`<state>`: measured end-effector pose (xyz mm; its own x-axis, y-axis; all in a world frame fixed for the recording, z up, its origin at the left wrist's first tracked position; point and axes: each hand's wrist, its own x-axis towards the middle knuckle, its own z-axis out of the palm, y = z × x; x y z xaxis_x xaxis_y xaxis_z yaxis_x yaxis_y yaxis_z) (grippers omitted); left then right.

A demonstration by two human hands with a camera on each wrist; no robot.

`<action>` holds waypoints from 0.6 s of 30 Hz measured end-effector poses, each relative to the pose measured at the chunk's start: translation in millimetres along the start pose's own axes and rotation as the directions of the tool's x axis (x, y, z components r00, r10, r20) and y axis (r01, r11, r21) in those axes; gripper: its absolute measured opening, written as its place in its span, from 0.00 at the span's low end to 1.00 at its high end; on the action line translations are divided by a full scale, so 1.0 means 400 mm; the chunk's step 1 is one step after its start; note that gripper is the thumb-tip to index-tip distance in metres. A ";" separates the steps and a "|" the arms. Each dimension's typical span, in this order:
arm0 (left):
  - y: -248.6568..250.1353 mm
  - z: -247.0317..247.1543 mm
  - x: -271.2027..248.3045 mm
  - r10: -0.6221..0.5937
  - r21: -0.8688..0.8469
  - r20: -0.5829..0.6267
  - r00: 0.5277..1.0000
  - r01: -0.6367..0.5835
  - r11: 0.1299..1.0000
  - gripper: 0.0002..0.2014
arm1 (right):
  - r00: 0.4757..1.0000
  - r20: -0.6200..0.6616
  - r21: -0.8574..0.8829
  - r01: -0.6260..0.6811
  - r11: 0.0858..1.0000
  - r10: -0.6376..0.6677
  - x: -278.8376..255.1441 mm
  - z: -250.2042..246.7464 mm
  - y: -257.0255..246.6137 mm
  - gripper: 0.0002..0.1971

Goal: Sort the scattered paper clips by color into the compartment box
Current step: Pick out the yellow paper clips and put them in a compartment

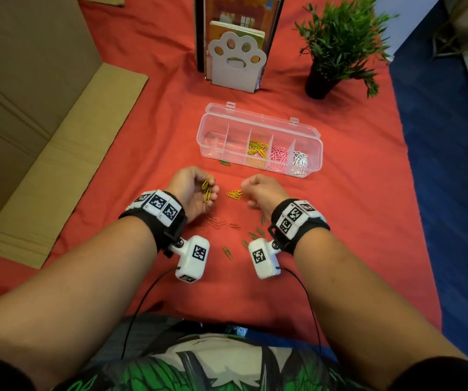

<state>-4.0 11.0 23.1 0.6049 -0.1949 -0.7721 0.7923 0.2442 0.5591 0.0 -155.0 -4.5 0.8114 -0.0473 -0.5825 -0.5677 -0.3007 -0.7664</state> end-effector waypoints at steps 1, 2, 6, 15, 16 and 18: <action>0.006 -0.002 -0.003 0.008 -0.011 -0.010 1.000 -0.008 1.000 0.12 | 0.997 -0.036 -0.245 0.057 0.968 -0.068 0.003 0.010 -0.001 0.05; 0.008 0.000 -0.006 0.015 0.003 -0.037 0.999 -0.015 1.000 0.13 | 0.989 -0.052 -0.458 0.102 0.883 -0.141 0.006 0.019 0.003 0.04; 0.013 0.015 0.000 0.076 0.183 -0.160 0.984 -0.046 0.982 0.13 | 0.928 0.029 -0.857 0.214 0.468 -0.371 -0.006 0.067 0.022 0.16; 0.032 0.051 0.006 0.052 0.311 -0.164 0.985 0.002 0.950 0.13 | 0.965 0.064 -0.872 0.178 0.456 -0.255 -0.011 0.057 0.013 0.14; 0.036 0.061 0.004 0.070 0.309 -0.151 0.986 -0.020 0.951 0.11 | 0.981 0.048 -0.818 0.148 0.556 -0.190 -0.004 0.040 0.011 0.12; 0.050 0.092 -0.001 0.092 0.277 -0.098 0.991 -0.061 0.959 0.10 | 0.996 0.002 -0.590 0.073 0.804 -0.089 -0.003 -0.002 0.011 0.03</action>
<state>14.5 -19.1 45.7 0.6642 -0.0779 -0.7435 0.7447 -0.0168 0.6671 -3.2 -157.2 -7.0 0.8583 -0.0187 -0.5128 -0.3155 -0.8073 -0.4987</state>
